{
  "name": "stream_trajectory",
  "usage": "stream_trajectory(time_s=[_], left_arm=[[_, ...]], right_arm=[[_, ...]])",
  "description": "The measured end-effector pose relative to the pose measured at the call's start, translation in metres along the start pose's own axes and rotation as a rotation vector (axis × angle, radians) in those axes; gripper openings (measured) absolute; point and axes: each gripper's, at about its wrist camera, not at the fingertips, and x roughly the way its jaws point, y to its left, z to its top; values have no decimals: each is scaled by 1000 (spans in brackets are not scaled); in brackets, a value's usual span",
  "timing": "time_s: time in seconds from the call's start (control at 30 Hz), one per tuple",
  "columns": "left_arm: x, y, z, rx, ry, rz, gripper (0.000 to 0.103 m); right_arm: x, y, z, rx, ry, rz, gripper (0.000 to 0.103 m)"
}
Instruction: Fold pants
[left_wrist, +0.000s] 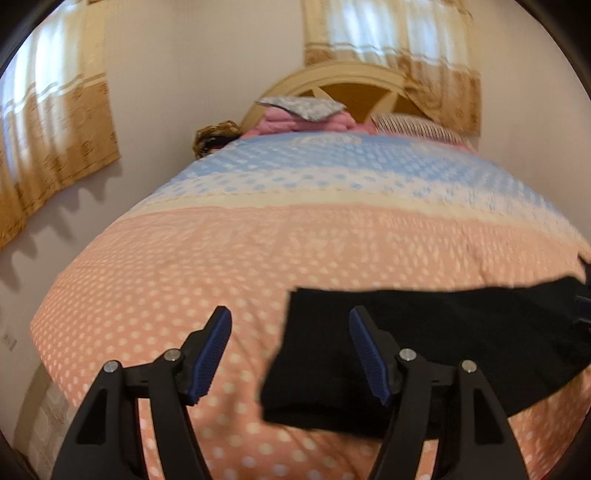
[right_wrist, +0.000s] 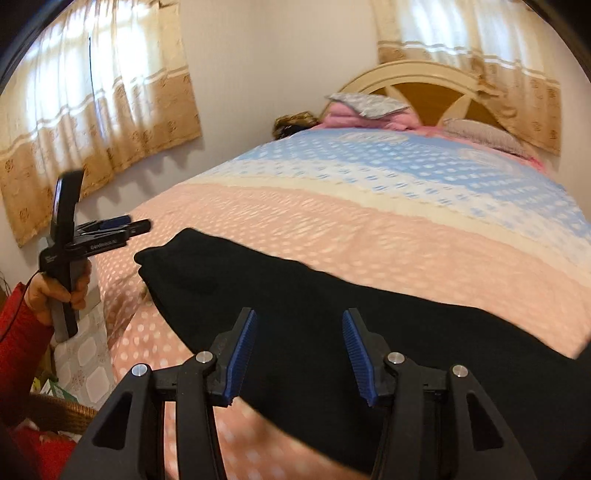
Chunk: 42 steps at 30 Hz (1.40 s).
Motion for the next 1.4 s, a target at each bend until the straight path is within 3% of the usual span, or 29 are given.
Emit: stream_trajectory(time_s=[0.1,0.2,0.27,0.33,0.4,0.5,0.57,0.63,0.73,0.83,0.9,1.2,1.33,1.4], left_arm=[[13,-3,-25,57,57,59,71],[18,19,-53,-24,123,-7,74],[14,26,-56,-44,136,-11,81],[9,25,-50,-25,134,7,81],[-1,19,-34,-15,100,41,81],[-17,6,-10,-24,26,28,81],[-23,-6,7,-78,-15,-27,81],[-20,-20,10,-120,-15,-101,81],[-1,-56,-2,-95,49,-166,80],[17,-77,-26,-33,126,-152,74],[24,-78,-39,-25,154,-133,74],[19,-80,-44,6,110,-100,77],[18,-82,-46,-1,101,-99,77],[18,-82,-46,-4,100,-97,78]], right_arm=[[28,10,-12,26,59,46,51],[48,16,-39,40,157,86,51],[40,21,-46,-7,132,80,51],[41,24,-44,-32,170,92,51],[37,18,-33,-14,188,138,51],[23,-7,1,48,106,201,53],[21,-25,25,86,50,221,70],[32,-42,45,110,17,241,76],[68,-58,59,118,87,249,76],[100,-62,56,117,181,230,76],[107,-60,47,148,229,271,76],[88,-19,15,86,271,335,76],[94,-33,17,124,294,342,76],[97,-42,26,158,265,300,76]])
